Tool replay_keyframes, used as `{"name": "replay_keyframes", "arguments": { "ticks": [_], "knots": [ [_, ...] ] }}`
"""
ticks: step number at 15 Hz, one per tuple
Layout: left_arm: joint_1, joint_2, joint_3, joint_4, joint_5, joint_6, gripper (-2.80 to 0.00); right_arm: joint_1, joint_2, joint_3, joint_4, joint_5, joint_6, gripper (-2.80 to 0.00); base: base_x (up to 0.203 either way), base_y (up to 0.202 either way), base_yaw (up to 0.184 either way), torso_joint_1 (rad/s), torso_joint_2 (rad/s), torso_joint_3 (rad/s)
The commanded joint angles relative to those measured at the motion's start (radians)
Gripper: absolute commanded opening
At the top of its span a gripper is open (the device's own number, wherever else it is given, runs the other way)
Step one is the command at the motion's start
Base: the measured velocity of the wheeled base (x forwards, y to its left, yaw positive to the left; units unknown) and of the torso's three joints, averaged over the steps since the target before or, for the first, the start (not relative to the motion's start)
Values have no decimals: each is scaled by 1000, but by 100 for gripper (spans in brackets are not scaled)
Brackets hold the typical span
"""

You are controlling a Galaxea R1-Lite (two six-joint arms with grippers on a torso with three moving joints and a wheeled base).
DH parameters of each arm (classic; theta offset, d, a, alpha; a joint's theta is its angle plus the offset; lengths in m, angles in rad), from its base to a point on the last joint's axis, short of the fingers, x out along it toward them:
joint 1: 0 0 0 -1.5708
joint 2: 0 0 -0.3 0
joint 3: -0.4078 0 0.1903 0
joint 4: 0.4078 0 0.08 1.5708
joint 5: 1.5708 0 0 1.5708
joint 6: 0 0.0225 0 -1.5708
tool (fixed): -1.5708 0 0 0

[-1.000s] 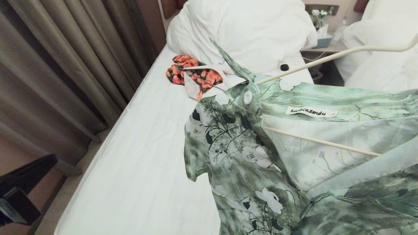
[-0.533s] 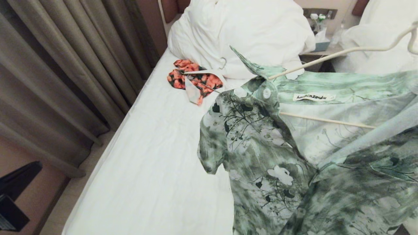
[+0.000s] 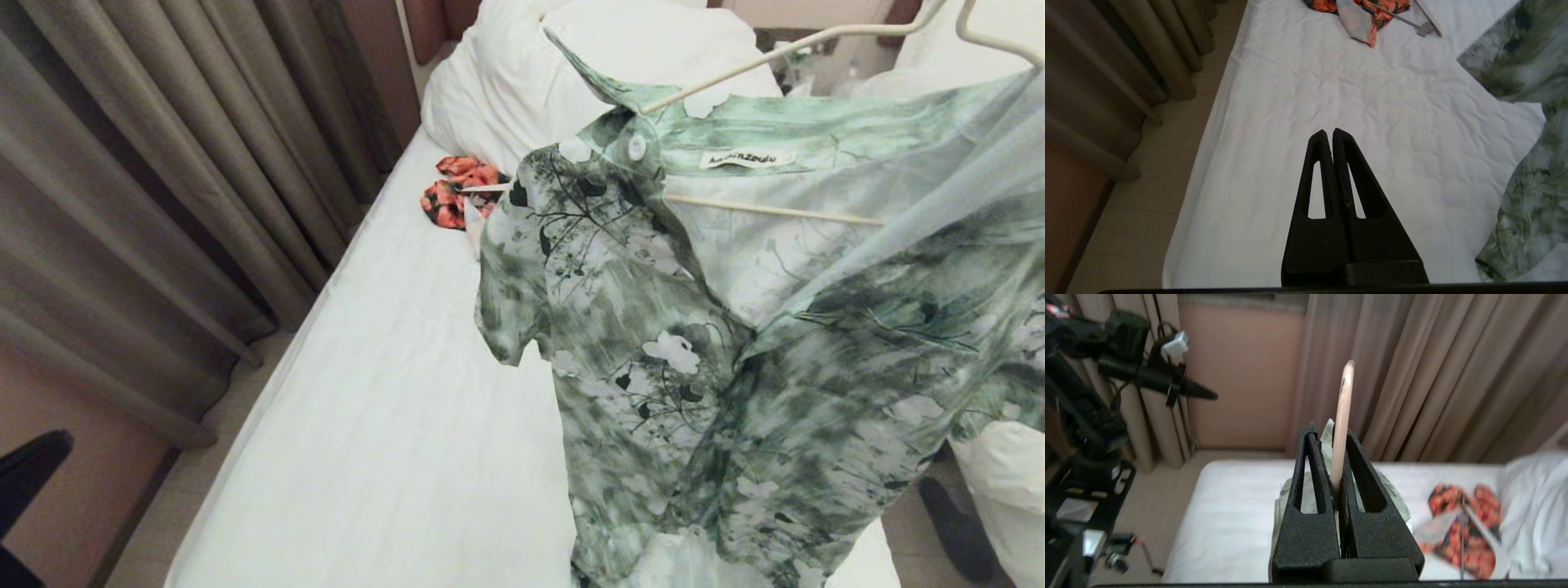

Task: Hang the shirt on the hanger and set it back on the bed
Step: Take the clothes hanger out of the clothes

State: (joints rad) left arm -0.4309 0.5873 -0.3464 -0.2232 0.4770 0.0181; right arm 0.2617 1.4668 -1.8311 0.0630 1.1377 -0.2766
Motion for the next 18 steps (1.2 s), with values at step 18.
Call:
{"name": "replay_keyframes", "arguments": {
  "ticks": [18],
  "knots": [
    [31,-78,35,47,-75,-24,-280,105,242,-142,-479,73,395,-280,0,0,0,0,0,0]
  ]
}}
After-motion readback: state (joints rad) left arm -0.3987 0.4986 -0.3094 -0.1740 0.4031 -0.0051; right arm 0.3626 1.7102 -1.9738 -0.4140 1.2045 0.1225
